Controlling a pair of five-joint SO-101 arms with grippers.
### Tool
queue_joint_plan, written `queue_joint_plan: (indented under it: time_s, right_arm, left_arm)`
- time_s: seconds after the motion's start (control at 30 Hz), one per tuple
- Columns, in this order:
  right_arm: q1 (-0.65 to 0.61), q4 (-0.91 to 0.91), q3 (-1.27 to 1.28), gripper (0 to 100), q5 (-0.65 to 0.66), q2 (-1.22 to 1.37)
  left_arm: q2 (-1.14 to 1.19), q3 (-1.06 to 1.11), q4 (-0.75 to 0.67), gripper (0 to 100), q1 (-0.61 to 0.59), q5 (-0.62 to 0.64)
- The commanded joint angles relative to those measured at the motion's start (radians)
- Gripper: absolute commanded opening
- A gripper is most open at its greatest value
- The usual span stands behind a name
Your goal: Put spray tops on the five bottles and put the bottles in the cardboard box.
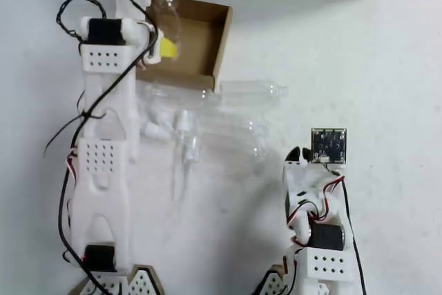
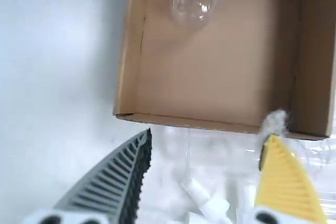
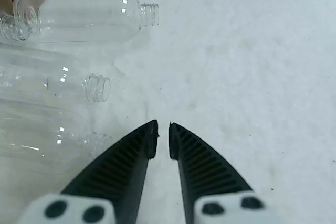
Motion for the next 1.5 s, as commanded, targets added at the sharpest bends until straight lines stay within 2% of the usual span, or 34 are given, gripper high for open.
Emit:
queue_joint_plan:
  time_s: [0.0, 0.07, 0.17, 0.37, 0.6, 0.97, 1.17, 1.27, 1.47]
  right_arm:
    - [0.007, -0.013, 0.009, 1.7, 0.011, 0.001]
    - [0.007, -0.013, 0.009, 1.7, 0.011, 0.001]
    - [0.007, -0.013, 0.009, 1.7, 0.011, 0.001]
    - [0.007, -0.016, 0.009, 1.7, 0.011, 0.001]
    - [0.005, -0.018, 0.009, 1.7, 0.011, 0.001]
    - [0.005, -0.015, 0.009, 1.7, 0.011, 0.001]
    - [0.007, -0.013, 0.009, 1.7, 0.011, 0.001]
    - [0.007, -0.012, 0.009, 1.7, 0.011, 0.001]
    - [0.007, -0.012, 0.009, 1.7, 0.011, 0.001]
  left_arm:
    - [-0.108, -0.043, 0.006, 31, -0.021, -0.008]
    - [-0.113, -0.043, 0.006, 31, -0.022, -0.008]
    - [-0.131, -0.041, 0.008, 24, -0.022, -0.021]
    - [-0.197, -0.043, 0.006, 4, -0.021, -0.284]
    - [-0.309, 0.049, 0.008, 2, -0.042, -0.233]
    - [-0.791, 0.81, -0.006, 2, -0.039, -0.193]
    - [-0.958, 1.16, -0.034, 2, -0.044, -0.195]
    - [-1.029, 1.335, -0.106, 2, -0.084, -0.193]
    - [-1.178, 1.765, -0.382, 2, -0.131, -0.193]
